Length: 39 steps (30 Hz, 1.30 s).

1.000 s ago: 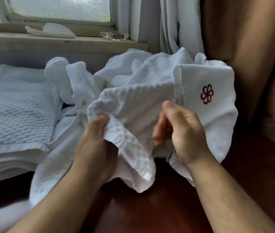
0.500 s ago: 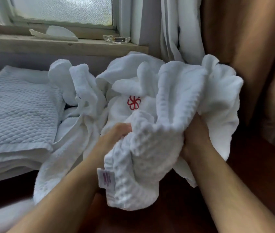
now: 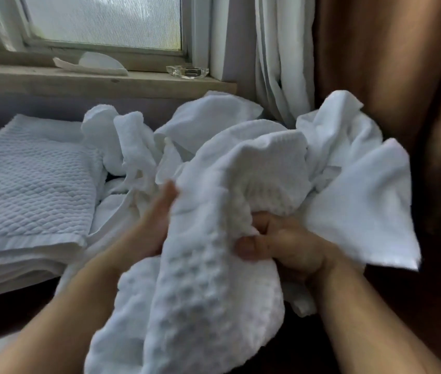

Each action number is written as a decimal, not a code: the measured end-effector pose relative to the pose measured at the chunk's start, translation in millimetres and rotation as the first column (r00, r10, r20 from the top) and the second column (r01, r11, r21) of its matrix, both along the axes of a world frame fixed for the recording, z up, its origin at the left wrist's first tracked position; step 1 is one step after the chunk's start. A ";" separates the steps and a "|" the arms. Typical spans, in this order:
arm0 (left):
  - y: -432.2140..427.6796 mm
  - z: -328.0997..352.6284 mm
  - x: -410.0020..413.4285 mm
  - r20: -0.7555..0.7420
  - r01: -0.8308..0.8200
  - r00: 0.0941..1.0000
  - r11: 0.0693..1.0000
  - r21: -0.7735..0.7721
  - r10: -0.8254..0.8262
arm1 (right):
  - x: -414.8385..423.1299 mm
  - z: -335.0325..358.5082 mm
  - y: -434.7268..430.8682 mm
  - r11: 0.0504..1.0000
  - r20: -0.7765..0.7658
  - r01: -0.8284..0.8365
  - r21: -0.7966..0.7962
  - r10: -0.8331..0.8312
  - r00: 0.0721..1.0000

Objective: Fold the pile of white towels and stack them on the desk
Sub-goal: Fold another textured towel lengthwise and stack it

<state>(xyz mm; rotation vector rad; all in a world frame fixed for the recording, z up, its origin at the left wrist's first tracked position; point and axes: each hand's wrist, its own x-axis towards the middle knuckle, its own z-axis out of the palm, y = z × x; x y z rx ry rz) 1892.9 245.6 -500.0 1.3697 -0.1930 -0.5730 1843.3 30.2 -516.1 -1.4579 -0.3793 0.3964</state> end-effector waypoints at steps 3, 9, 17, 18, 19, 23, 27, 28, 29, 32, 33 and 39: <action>2.5 19.6 -12.2 0.103 0.238 0.962 0.963 0.126 -0.252 | -4.8 5.7 -8.0 0.998 -0.017 0.047 -0.036 -0.048 0.999; 3.5 40.4 -33.7 0.393 0.037 0.906 0.954 0.298 -0.158 | -2.3 9.3 -28.1 0.858 -0.285 0.504 0.096 -0.462 0.840; 46.2 57.8 -74.5 0.205 0.425 0.795 0.764 0.485 -0.571 | -2.0 22.8 -21.0 0.590 -0.282 0.800 0.113 -0.753 0.595; 55.6 57.5 -76.9 0.173 0.413 0.794 0.726 0.549 -0.583 | -4.6 23.7 -18.0 0.621 -0.240 0.783 0.049 -0.753 0.612; 63.4 57.2 -80.6 0.142 0.384 0.790 0.662 0.643 -0.596 | -7.4 26.1 -15.0 0.628 -0.148 0.774 -0.079 -0.776 0.614; 70.6 46.7 -91.3 0.147 0.188 0.828 0.516 0.836 -0.540 | -15.0 55.2 -1.1 0.430 0.335 0.782 -0.451 -0.730 0.595; 70.6 44.6 -104.3 0.283 0.158 0.857 0.741 0.653 -0.432 | -30.1 91.6 12.3 0.499 0.432 0.859 -0.117 -0.753 0.496; 69.5 44.7 -108.3 0.273 0.195 0.857 0.765 0.614 -0.438 | -34.0 93.8 13.8 0.473 0.457 0.875 -0.098 -0.760 0.462; 67.2 42.1 -112.3 0.280 0.206 0.846 0.763 0.612 -0.453 | -39.1 91.5 14.7 0.427 0.474 0.893 -0.140 -0.763 0.439; 47.1 16.0 -111.3 0.333 0.010 0.717 0.487 0.873 -0.613 | -54.0 57.3 13.0 0.271 0.403 0.862 -0.428 -0.796 0.451; 38.0 6.0 -110.5 0.320 -0.103 0.661 0.341 0.934 -0.678 | -58.1 38.7 11.2 0.274 0.374 0.834 -0.479 -0.796 0.476; 20.8 -16.5 -59.6 0.364 -0.241 0.671 0.274 0.931 -0.646 | -30.4 -21.9 -6.0 0.387 0.260 0.865 -0.319 -0.842 0.472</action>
